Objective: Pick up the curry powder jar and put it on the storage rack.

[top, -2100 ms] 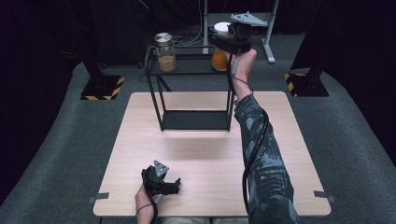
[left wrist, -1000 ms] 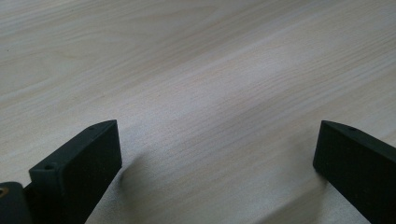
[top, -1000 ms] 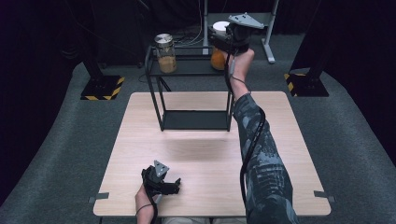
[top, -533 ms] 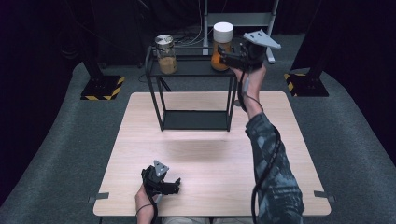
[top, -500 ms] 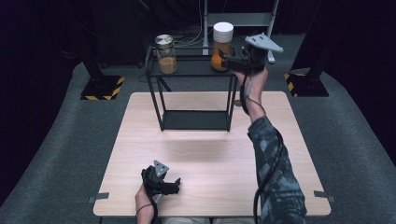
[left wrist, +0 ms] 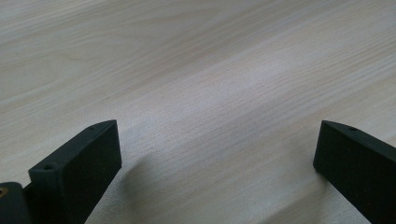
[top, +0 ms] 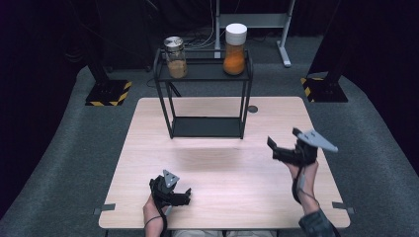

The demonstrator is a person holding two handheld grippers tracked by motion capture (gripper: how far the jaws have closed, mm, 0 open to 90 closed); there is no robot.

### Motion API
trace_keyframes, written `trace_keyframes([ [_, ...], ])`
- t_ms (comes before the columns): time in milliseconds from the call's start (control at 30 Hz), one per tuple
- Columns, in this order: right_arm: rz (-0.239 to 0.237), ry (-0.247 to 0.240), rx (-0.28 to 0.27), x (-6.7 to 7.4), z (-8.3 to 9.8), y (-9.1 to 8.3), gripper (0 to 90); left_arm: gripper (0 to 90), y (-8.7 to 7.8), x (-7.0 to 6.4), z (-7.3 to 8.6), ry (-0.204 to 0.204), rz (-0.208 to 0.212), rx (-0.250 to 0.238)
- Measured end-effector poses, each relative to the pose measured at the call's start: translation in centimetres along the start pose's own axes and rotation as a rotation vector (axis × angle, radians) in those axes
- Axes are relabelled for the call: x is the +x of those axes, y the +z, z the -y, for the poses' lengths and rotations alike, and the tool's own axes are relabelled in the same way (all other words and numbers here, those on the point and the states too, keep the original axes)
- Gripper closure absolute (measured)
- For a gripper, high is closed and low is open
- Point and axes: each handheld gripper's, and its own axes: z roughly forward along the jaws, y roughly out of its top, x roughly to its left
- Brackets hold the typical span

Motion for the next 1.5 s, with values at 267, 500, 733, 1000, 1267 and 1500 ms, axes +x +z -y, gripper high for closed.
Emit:
trace_keyframes([
  [267, 0.121, 0.045, 0.224, -1.1, 6.5, -4.1, 0.0, 0.1, 0.0, 0.1, 0.0, -0.007, 0.003, 0.002],
  [500, 0.143, 0.005, 0.362, -1.5, 7.3, -4.3, 0.0, 0.1, 0.1, 0.1, -0.1, -0.011, 0.003, 0.004],
  [733, 0.112, 0.001, 0.437, -2.0, 6.4, -3.3, 0.0, 0.1, 0.1, 0.2, -0.1, -0.015, 0.003, 0.007],
  [1000, 0.106, -0.026, 0.468, -1.7, 6.0, -2.8, 0.0, 0.1, 0.1, 0.2, -0.2, -0.021, 0.003, 0.008],
  [1267, 0.103, -0.013, 0.476, -1.9, 5.9, -2.7, 0.0, 0.1, 0.2, 0.3, -0.3, -0.031, 0.002, 0.01],
  [1500, 0.112, -0.028, 0.476, -1.6, 5.9, -2.6, 0.0, 0.1, 0.2, 0.0, -0.2, -0.022, -0.009, 0.005],
])
